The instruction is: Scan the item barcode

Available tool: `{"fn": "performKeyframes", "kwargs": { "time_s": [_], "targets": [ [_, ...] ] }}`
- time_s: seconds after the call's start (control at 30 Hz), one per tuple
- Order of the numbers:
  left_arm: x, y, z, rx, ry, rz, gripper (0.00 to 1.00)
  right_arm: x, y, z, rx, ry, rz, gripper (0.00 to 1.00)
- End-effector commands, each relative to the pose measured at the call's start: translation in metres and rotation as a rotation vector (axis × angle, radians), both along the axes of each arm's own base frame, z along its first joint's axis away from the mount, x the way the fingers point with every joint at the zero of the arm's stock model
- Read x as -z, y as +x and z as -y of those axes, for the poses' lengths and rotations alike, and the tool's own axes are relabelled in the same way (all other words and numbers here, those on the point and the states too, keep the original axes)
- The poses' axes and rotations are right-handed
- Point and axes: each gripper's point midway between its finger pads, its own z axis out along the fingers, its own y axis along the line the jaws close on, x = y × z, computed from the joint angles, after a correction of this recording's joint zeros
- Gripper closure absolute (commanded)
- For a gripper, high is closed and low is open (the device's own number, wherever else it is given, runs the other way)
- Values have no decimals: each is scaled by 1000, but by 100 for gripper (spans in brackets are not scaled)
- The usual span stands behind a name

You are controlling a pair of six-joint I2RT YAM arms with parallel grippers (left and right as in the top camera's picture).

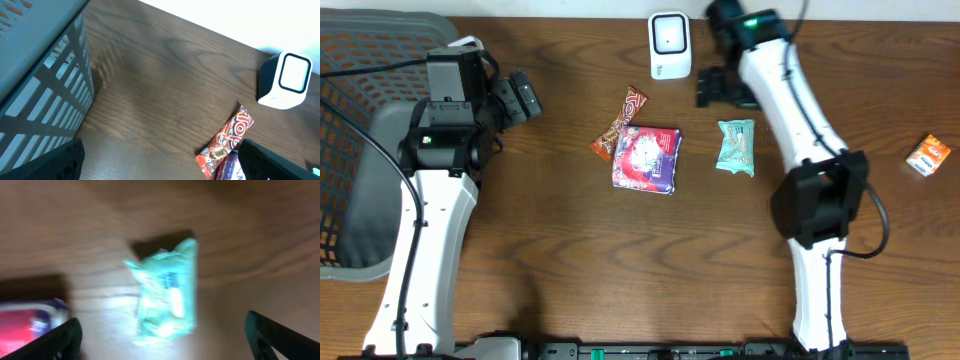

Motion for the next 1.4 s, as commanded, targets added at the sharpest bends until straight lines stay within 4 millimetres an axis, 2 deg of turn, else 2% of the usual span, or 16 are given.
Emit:
{"fn": "performKeyframes", "kwargs": {
  "time_s": [0.0,0.13,0.27,0.37,0.53,0.7,0.77,0.9,0.97,1.0,1.2,1.37],
  "targets": [
    [-3,2,0,-5,-2,7,2,5,-7,21,-135,169,-89,1],
    [-3,2,0,-5,-2,7,2,16,-15,25,-242,468,-128,1],
    [-3,2,0,-5,-2,7,2,32,-21,38,-176,602,-149,2],
    [-3,2,0,-5,-2,7,2,49,-27,44,-138,652,-165,11],
    [-3,2,0,-5,-2,7,2,81,-42,31,-119,748,-202,10],
    [-3,2,0,-5,-2,7,2,102,-49,16,-130,812,-193,12],
    [-3,2,0,-5,-2,7,2,108,-50,13,-133,815,-189,22],
    [-3,2,0,-5,-2,7,2,116,-49,8,-118,816,-179,68],
    [-3,2,0,-5,-2,7,2,116,-45,5,-100,815,-172,96],
    [-3,2,0,-5,-2,7,2,117,-44,4,-90,815,-170,99],
    [-3,2,0,-5,-2,7,2,112,-39,-13,-35,815,-185,99],
    [-3,2,0,-5,-2,7,2,82,-10,-30,-7,837,-119,99]
  ]
}}
